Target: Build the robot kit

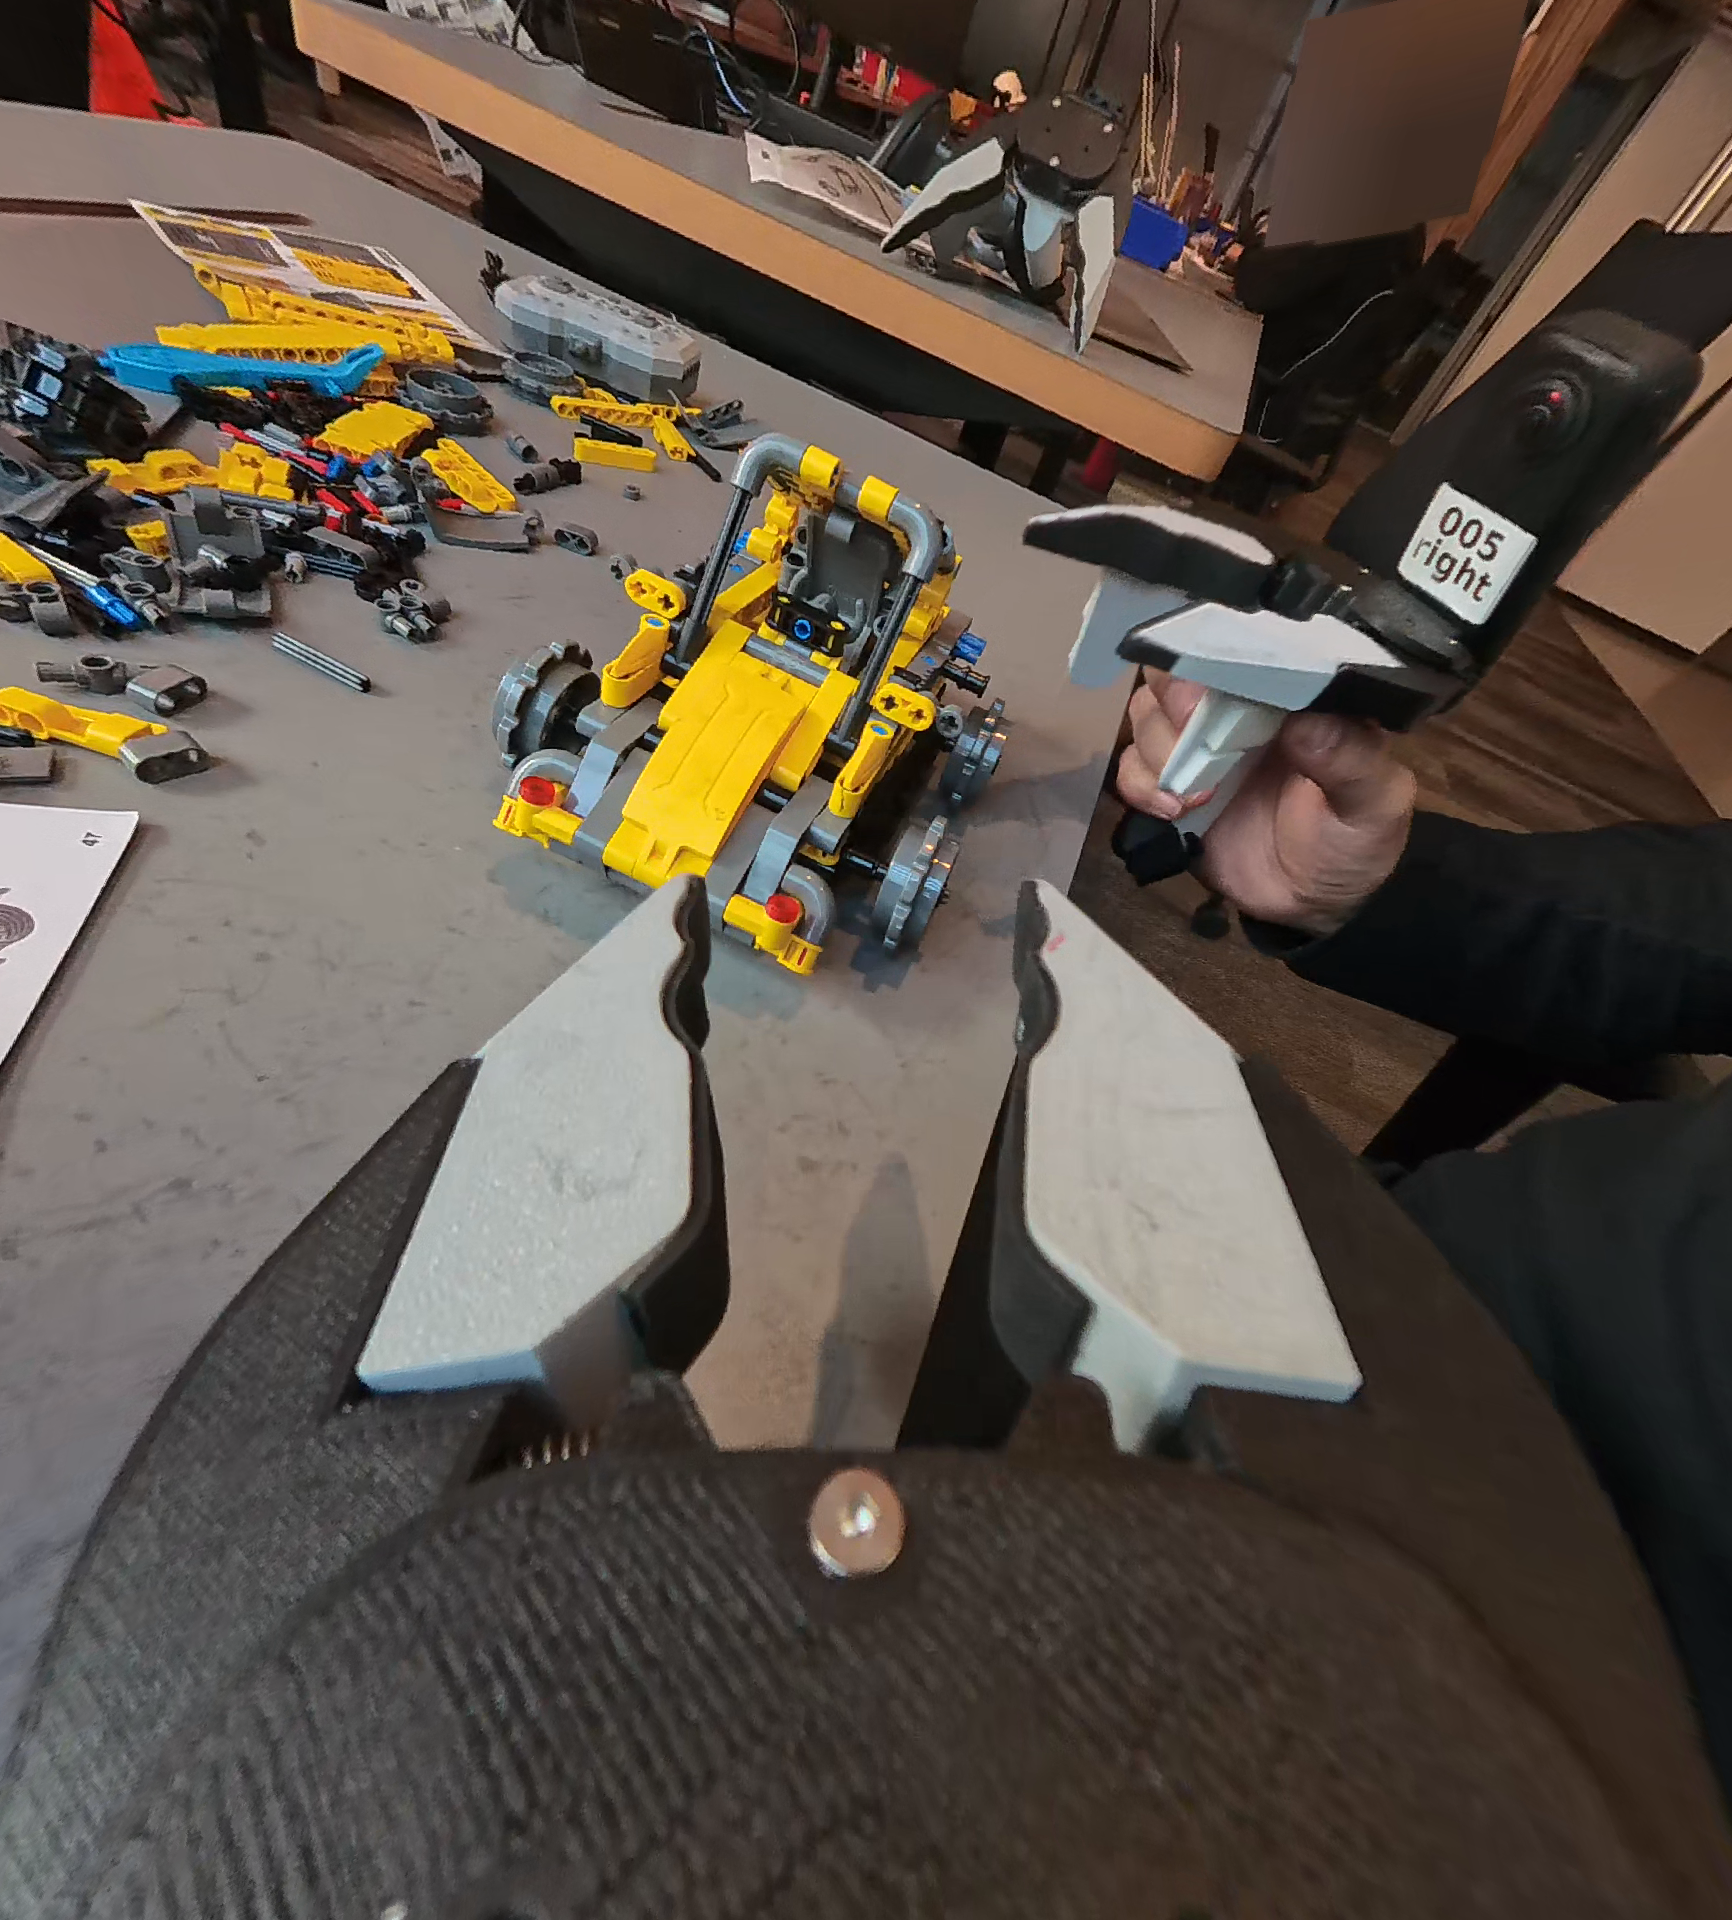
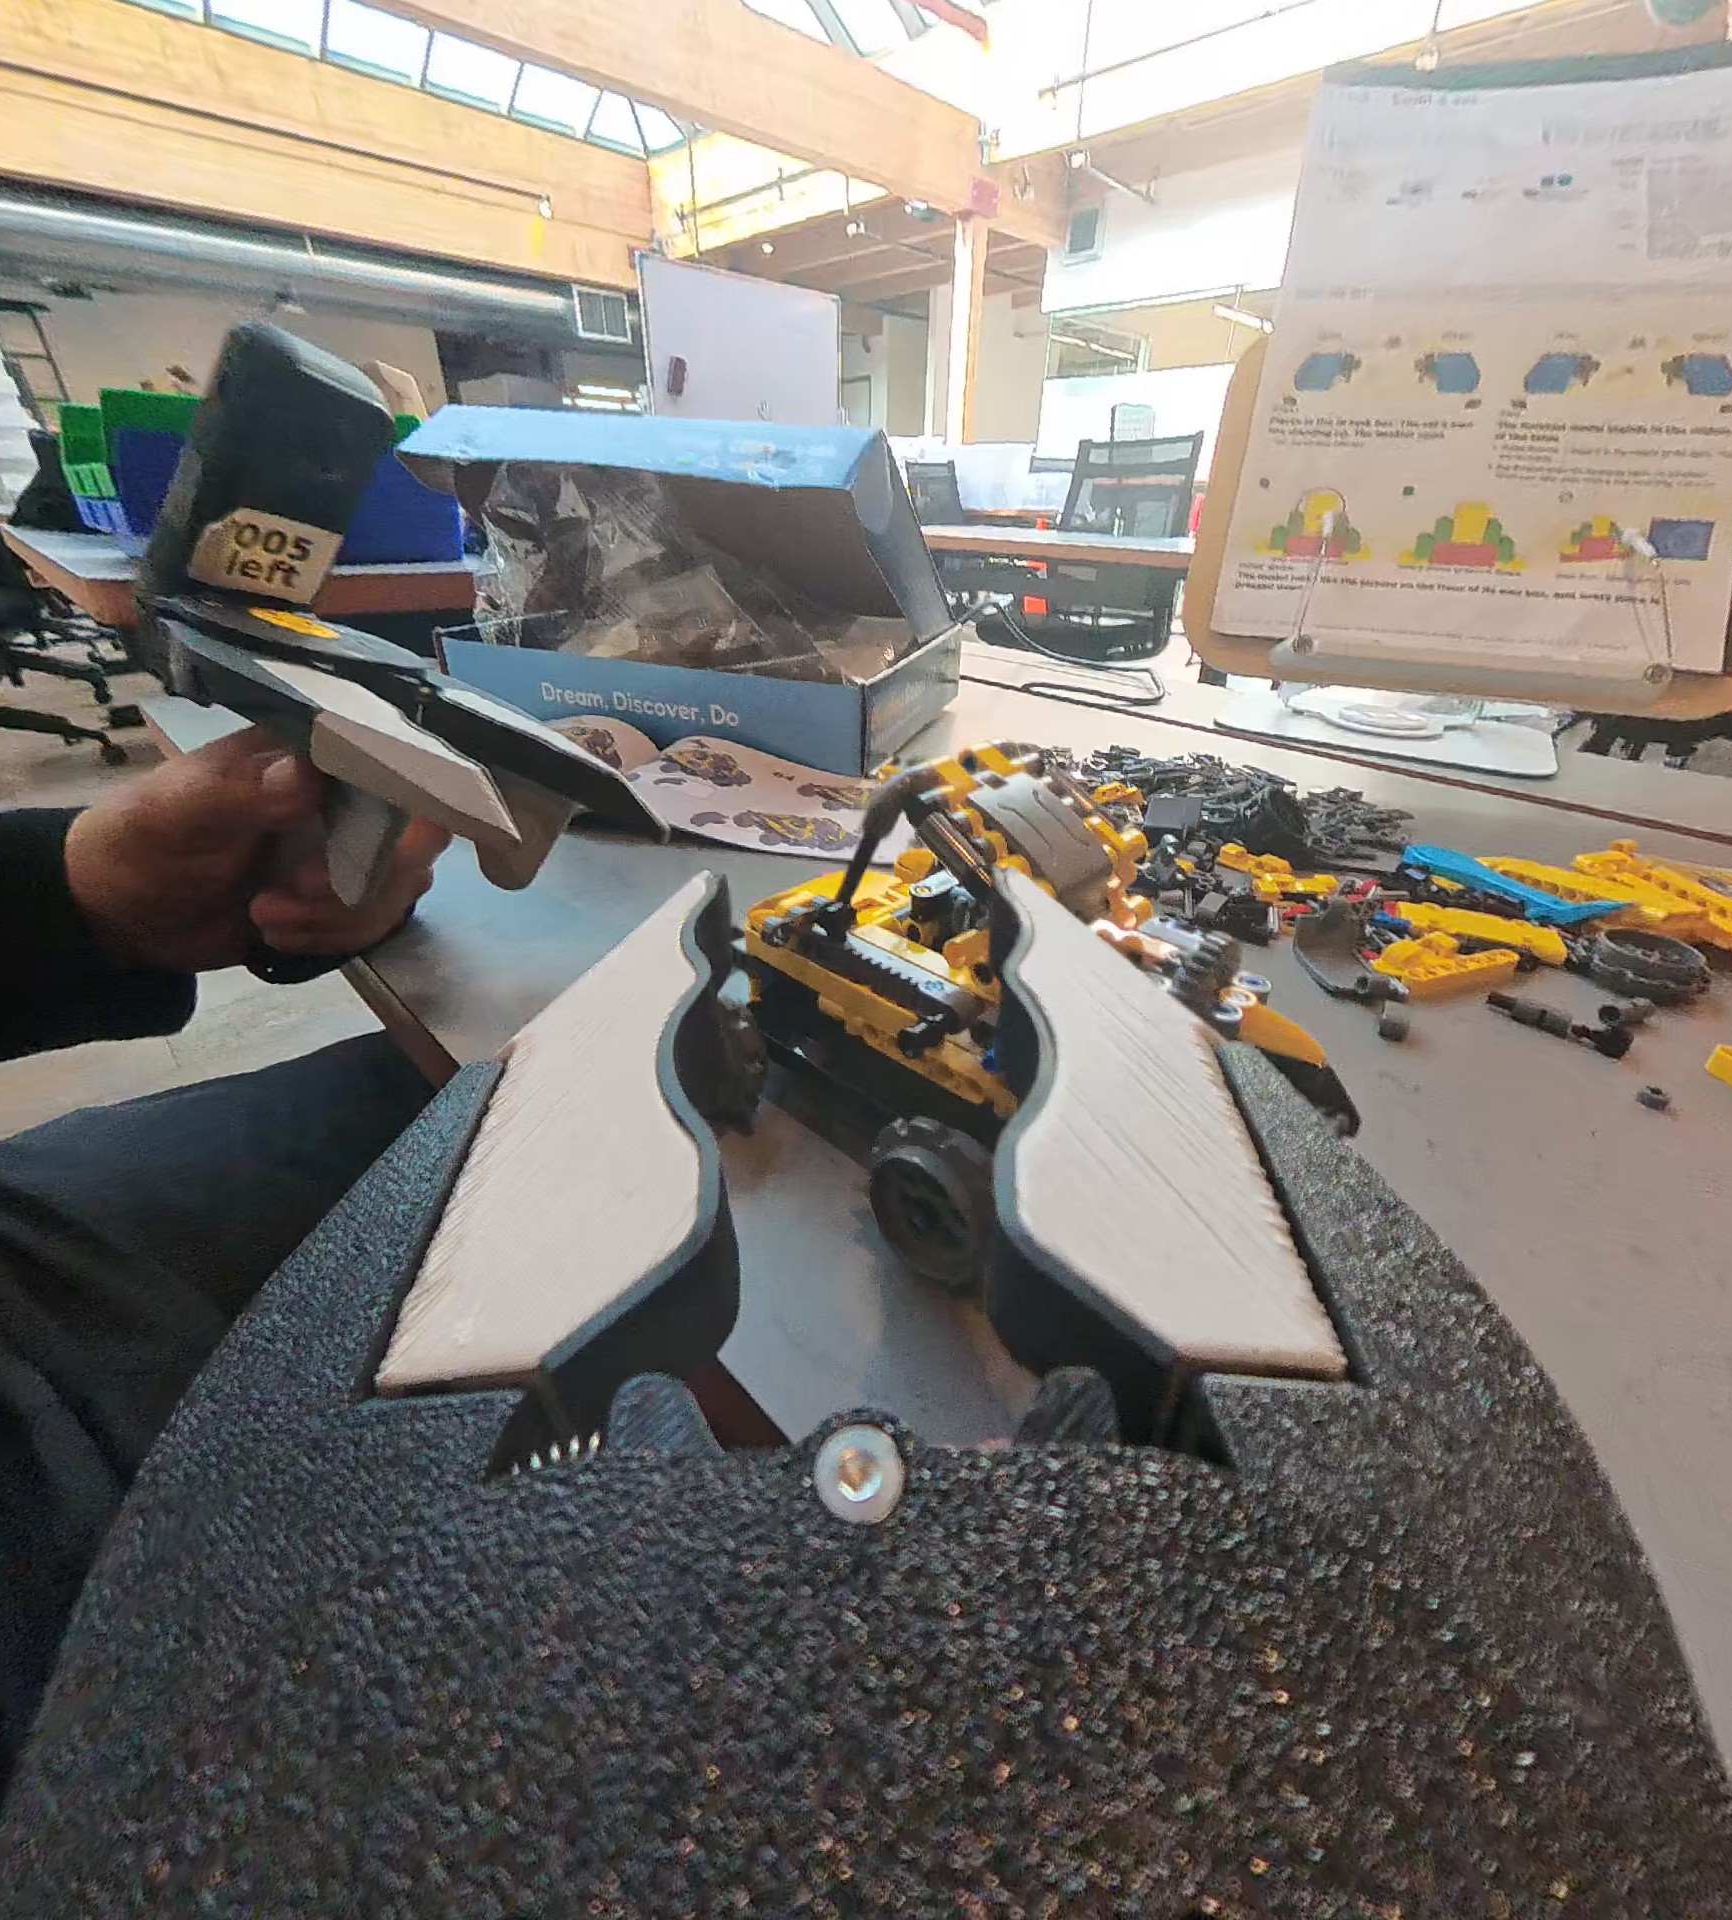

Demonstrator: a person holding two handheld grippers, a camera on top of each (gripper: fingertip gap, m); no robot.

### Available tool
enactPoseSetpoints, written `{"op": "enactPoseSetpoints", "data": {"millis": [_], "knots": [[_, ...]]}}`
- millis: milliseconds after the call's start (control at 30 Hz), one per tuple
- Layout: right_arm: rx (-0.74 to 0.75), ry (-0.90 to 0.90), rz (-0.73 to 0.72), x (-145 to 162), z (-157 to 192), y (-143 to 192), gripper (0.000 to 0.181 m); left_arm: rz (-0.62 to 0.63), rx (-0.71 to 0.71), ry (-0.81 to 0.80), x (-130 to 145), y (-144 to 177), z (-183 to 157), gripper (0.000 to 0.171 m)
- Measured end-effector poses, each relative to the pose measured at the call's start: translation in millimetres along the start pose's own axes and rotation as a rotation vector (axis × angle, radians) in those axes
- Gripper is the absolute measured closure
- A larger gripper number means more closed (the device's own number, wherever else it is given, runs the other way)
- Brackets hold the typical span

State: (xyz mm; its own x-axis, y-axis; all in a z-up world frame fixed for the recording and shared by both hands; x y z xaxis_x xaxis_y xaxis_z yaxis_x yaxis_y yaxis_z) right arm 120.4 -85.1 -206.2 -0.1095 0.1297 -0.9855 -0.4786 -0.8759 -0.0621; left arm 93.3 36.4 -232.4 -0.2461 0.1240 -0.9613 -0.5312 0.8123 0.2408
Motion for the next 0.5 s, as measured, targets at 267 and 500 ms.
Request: {"op": "enactPoseSetpoints", "data": {"millis": [267, 500], "knots": [[-0.106, 0.076, 0.003, 5, 32, -15, 0.144, 0.004, 0.025, 0.031, 0, 0, 0, 0.118], [-0.214, 0.158, 0.062, 23, 67, -38, 0.152, -0.013, 0.016, 0.022, -1, 1, 0, 0.128]]}}
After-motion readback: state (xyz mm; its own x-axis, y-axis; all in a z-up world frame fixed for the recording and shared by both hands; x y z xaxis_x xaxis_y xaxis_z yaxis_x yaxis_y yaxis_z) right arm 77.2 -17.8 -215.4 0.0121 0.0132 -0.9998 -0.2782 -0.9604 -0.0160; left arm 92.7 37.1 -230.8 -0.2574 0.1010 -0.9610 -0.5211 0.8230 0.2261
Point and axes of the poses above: each gripper's, where its closed fingertips meet, y back along the fingers, x out of its underside, z = x × y across the jaws, the point moved 1 cm from there along y, back along the fingers, and after that the axes turned 10 degrees about -y, right-handed, at the moved point
